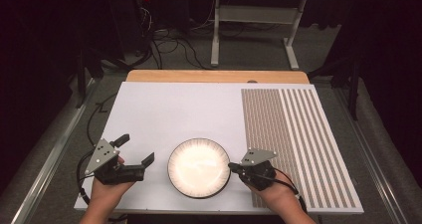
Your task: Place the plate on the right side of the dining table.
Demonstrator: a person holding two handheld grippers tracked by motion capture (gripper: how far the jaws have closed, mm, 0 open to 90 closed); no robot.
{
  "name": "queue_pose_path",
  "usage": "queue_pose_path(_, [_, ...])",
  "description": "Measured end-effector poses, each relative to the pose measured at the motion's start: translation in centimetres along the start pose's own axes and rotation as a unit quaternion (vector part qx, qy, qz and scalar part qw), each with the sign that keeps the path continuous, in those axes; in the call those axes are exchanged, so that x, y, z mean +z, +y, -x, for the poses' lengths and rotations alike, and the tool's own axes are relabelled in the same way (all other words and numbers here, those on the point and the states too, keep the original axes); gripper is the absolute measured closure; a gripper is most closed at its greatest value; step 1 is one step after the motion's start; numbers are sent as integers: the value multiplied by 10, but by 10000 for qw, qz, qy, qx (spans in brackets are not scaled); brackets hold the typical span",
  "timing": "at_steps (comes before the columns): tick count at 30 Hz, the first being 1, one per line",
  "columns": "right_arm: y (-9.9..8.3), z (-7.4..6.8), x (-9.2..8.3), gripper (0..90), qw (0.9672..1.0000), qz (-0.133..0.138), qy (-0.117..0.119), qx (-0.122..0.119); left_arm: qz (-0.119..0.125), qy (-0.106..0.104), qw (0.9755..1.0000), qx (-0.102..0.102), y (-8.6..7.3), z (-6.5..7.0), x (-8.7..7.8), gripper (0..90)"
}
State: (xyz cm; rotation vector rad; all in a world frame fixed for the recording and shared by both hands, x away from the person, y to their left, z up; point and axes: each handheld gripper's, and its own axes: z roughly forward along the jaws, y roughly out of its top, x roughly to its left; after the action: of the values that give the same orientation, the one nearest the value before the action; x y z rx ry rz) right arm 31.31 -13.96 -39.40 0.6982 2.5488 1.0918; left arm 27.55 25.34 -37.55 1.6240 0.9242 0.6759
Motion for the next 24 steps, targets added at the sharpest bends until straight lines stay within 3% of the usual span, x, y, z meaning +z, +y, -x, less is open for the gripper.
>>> queue_pose_path(24, [8,-12,16,900,9998,36,182,-51,28,-17,10000,-38,0,-2,-1,2])
